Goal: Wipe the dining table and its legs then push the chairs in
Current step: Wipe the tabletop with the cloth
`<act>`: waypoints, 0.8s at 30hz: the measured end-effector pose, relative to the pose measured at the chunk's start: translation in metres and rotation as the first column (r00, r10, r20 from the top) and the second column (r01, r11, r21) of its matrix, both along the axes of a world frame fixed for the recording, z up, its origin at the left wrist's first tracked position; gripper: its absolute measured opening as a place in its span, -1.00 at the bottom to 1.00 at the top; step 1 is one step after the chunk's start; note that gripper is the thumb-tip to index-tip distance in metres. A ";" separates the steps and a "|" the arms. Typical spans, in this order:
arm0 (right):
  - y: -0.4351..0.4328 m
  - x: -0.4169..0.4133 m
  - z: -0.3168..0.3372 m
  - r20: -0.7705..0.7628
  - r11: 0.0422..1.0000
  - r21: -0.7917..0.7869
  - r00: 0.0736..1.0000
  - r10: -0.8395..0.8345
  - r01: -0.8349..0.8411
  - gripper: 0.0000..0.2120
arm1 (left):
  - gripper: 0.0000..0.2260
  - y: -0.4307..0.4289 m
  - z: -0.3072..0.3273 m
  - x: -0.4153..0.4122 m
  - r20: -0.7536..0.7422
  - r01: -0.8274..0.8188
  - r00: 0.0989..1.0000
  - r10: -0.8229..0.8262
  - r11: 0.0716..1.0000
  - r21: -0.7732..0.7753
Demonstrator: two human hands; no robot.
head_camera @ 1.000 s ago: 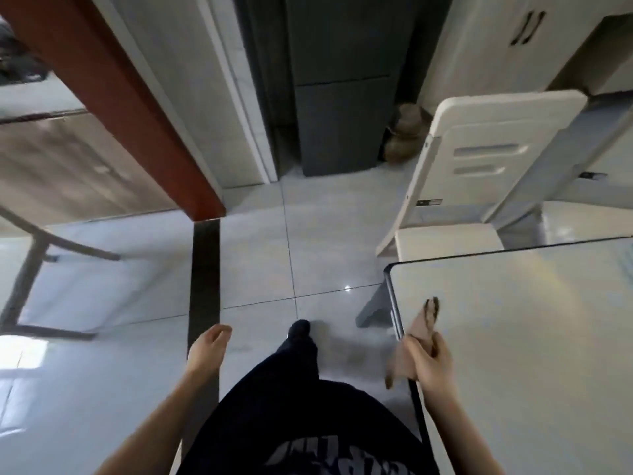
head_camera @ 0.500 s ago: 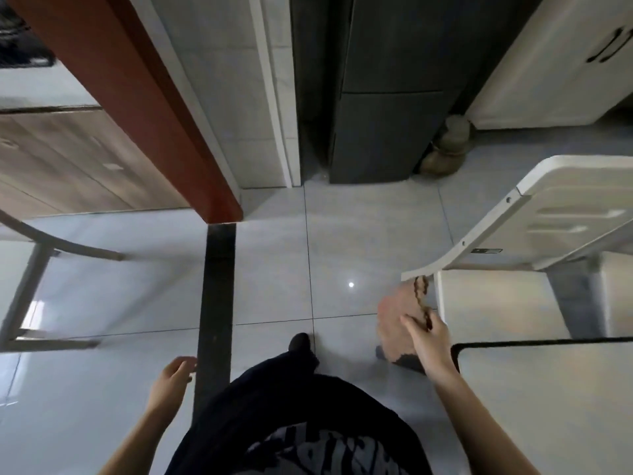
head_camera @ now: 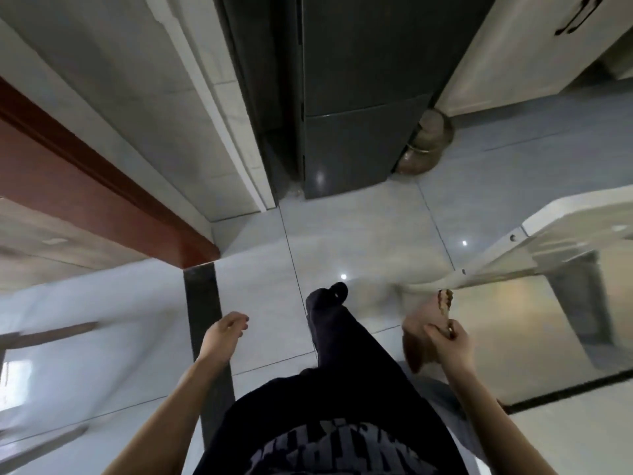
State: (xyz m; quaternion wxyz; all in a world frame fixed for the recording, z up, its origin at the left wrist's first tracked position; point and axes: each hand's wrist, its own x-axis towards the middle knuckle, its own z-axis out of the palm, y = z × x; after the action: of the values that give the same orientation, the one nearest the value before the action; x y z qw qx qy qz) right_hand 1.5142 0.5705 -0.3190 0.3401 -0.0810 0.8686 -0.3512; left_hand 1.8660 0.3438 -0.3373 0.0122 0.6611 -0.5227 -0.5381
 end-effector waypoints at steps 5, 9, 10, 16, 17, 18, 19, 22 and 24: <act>-0.079 -0.041 -0.005 0.047 0.998 -0.004 0.997 -0.056 0.057 -0.85 | -0.85 -0.072 -0.004 -0.043 0.090 0.025 0.996 -0.028 0.999 0.033; -0.136 -0.082 0.007 0.002 0.998 -0.001 0.998 -0.058 0.058 -0.80 | -0.83 -0.138 -0.001 -0.075 0.105 -0.008 0.994 0.001 0.998 0.066; -0.147 -0.091 0.011 0.023 0.998 -0.010 0.997 -0.070 0.070 -0.88 | -0.82 -0.156 0.001 -0.087 0.118 -0.020 0.993 0.011 0.997 0.073; -0.186 -0.140 0.015 0.079 0.955 -0.080 0.957 -0.280 0.286 -0.85 | -0.82 -0.248 -0.001 -0.168 0.064 0.054 0.996 -0.060 0.995 0.088; -0.191 -0.146 0.016 0.087 0.943 -0.081 0.945 -0.315 0.322 -0.84 | -0.82 -0.262 -0.002 -0.185 0.055 0.104 0.992 -0.110 0.990 0.097; -0.194 -0.152 0.014 0.087 0.930 -0.081 0.932 -0.351 0.358 -0.86 | -0.83 -0.276 -0.002 -0.205 0.053 0.165 0.984 -0.170 0.981 0.099; -0.196 -0.158 0.012 0.089 0.912 -0.070 0.913 -0.398 0.404 -0.87 | -0.83 -0.289 -0.003 -0.226 0.044 0.227 0.972 -0.231 0.971 0.081; -0.197 -0.172 0.000 0.074 0.846 -0.016 0.845 -0.530 0.533 -0.87 | -0.83 -0.332 -0.002 -0.306 0.014 0.388 0.921 -0.390 0.919 0.067; -0.200 -0.179 -0.004 0.049 0.789 0.020 0.788 -0.614 0.614 -0.88 | -0.83 -0.364 -0.003 -0.362 -0.017 0.507 0.861 -0.508 0.854 0.115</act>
State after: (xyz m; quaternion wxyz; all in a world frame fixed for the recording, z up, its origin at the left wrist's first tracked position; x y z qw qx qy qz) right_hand 1.3354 0.3707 -0.3235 0.2304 0.2149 0.8391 -0.4434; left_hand 1.5036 -0.0201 -0.3398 -0.1720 0.5034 -0.6465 -0.5469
